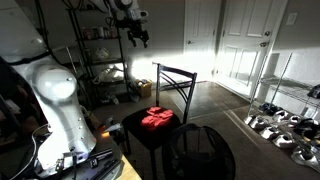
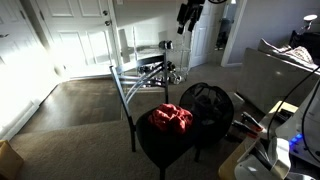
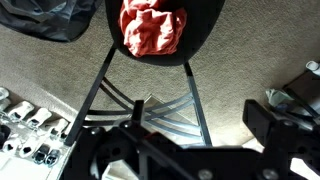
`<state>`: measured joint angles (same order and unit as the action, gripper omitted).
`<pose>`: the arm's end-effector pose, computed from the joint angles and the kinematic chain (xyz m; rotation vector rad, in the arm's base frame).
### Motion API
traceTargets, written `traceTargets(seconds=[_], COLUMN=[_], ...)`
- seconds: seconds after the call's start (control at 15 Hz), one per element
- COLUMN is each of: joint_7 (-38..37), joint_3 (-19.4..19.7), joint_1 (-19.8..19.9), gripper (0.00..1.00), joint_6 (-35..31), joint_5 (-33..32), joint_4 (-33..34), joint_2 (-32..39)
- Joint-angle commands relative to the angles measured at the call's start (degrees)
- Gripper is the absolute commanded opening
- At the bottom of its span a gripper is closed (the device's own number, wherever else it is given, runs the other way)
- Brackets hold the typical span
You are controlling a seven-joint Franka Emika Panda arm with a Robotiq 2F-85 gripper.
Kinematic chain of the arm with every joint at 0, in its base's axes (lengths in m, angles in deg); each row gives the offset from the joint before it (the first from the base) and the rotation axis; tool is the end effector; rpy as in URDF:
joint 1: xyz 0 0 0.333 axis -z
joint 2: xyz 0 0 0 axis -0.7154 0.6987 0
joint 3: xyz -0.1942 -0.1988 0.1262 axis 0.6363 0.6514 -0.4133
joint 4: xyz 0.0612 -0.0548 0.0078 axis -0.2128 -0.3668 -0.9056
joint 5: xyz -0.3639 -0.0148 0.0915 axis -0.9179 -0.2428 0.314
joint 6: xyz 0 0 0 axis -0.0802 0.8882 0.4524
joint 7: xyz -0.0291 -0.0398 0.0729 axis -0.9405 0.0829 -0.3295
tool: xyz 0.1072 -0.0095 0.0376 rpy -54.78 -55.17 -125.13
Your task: Put the cloth in the black object
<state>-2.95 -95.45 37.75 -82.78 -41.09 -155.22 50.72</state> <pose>0.4570 0.1685 0.5029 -3.0541 -0.3742 -0.3658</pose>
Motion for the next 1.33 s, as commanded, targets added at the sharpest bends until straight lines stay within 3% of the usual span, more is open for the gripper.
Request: traceTargets(seconds=[0.0, 0.33, 1.27], joint_7=[-1.5, 2.1, 0.1], joint_3=[0.6, 2.6, 2.3], joint_1=[0.5, -0.1, 0.0], gripper=[1.0, 1.0, 1.0], joint_6=[-0.6, 0.3, 0.2], joint_5=[-2.0, 1.4, -0.1], joint_4=[1.2, 0.9, 0.8], joint_2=[3.9, 5.1, 5.3])
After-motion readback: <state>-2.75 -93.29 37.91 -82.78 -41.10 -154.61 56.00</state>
